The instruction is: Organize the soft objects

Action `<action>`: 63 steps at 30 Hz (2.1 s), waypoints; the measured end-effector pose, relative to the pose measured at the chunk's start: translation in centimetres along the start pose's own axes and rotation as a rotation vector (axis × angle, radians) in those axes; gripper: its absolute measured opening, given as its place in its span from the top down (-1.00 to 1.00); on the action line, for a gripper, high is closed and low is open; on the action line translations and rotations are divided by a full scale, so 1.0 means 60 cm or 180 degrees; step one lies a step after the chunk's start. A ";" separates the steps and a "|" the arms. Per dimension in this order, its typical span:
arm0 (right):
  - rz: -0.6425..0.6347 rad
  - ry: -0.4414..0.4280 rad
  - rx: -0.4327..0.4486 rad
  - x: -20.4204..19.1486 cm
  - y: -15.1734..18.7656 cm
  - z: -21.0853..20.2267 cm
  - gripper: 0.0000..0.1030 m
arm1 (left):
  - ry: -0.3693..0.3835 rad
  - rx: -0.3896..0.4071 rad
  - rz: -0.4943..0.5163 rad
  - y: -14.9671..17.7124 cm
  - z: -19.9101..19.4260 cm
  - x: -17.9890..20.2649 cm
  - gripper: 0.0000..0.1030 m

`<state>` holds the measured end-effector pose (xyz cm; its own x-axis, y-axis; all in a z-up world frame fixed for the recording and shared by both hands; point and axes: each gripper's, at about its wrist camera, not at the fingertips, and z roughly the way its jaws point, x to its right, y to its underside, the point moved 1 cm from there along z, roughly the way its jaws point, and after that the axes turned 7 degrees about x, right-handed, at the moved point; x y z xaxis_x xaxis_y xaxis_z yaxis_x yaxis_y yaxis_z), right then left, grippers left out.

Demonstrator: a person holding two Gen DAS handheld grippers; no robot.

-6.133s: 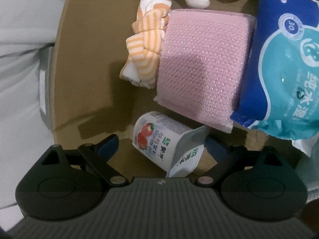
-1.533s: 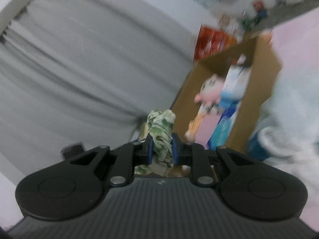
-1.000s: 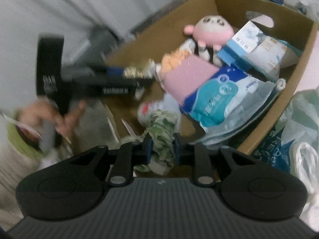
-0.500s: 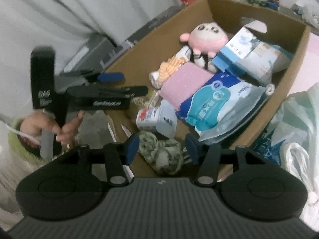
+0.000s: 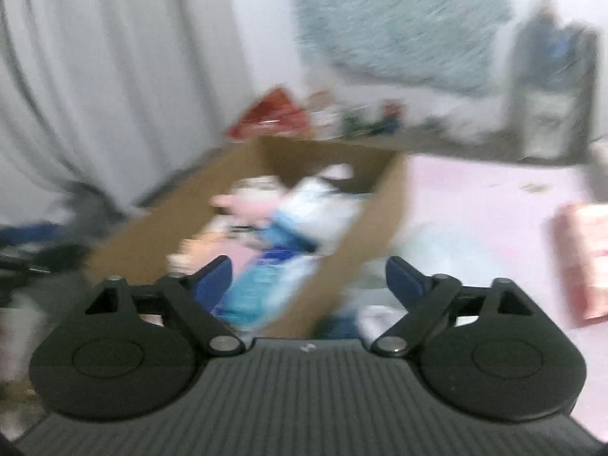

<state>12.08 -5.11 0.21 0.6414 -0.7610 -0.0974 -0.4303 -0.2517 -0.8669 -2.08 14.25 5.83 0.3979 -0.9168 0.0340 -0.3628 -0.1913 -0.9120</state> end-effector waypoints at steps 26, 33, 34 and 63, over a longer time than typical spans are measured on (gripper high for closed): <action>0.0139 0.0789 0.0155 -0.101 0.125 -0.204 -0.98 | -0.0071 -0.0443 0.0290 0.072 -0.040 0.080 -1.00; 0.0210 0.0725 -0.0079 -0.110 0.133 -0.178 -0.98 | -0.0092 -0.0722 0.0217 0.085 -0.028 0.068 -1.00; 0.0217 0.0734 -0.0106 -0.110 0.133 -0.174 -0.98 | -0.0094 -0.0731 0.0196 0.085 -0.028 0.065 -1.00; 0.0052 0.0788 -0.0313 -0.129 0.123 -0.127 -0.98 | -0.0190 -0.0757 0.0125 0.085 -0.015 0.046 -1.00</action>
<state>-0.90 -5.65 -1.70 0.4641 -0.8855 0.0222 -0.5066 -0.2860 -0.8133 -3.60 10.44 1.62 0.4260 -0.9042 -0.0303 -0.5644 -0.2395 -0.7900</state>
